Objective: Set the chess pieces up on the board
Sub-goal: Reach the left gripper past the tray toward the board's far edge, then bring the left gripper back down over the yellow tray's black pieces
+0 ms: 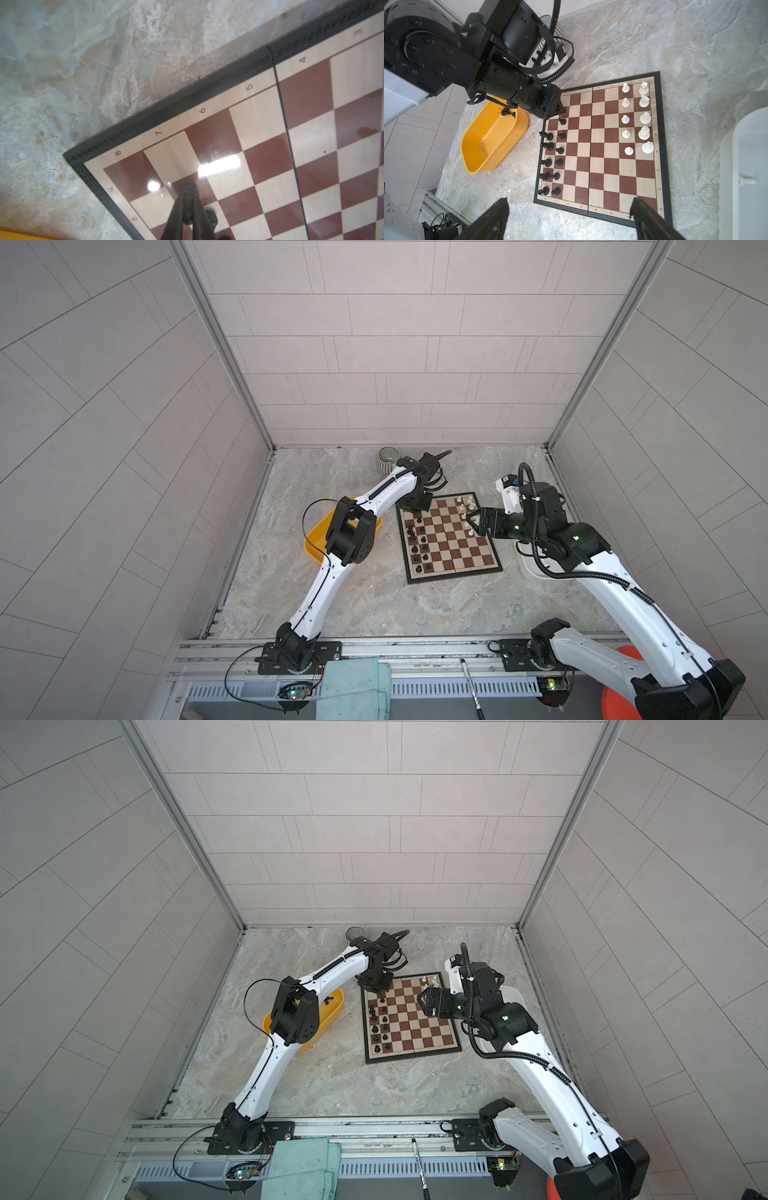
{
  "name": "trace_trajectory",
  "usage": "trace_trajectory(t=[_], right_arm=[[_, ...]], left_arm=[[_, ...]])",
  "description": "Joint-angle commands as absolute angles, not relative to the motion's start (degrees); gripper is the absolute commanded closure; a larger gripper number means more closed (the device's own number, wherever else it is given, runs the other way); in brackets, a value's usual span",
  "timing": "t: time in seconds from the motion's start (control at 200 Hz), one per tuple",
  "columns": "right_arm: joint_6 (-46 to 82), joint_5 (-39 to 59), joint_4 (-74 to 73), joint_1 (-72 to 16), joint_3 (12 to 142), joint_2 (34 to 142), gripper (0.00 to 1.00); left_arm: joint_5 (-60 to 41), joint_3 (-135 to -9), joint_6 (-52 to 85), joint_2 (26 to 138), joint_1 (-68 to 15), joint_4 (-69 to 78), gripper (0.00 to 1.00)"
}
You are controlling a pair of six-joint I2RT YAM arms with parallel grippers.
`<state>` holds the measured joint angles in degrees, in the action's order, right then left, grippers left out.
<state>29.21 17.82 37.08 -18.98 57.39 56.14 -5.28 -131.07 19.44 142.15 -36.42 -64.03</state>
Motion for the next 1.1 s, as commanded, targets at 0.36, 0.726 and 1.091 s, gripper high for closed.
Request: trace_trajectory(t=[0.36, 0.726, 1.091], right_arm=[[29.4, 18.2, 36.5, -18.5, 56.6, 55.3, 0.07], [30.1, 19.3, 32.3, -19.9, 56.0, 57.6, 0.01], [31.4, 20.1, 24.6, -27.5, 57.2, 66.9, 0.05]], left_arm=[[-6.5, -133.0, 21.3, 137.5, -36.6, -64.8, 0.66], [-9.1, -111.5, 25.3, 112.0, -26.9, -59.4, 0.64], [-15.6, -84.3, 28.8, 105.8, -8.7, -53.5, 0.73]])
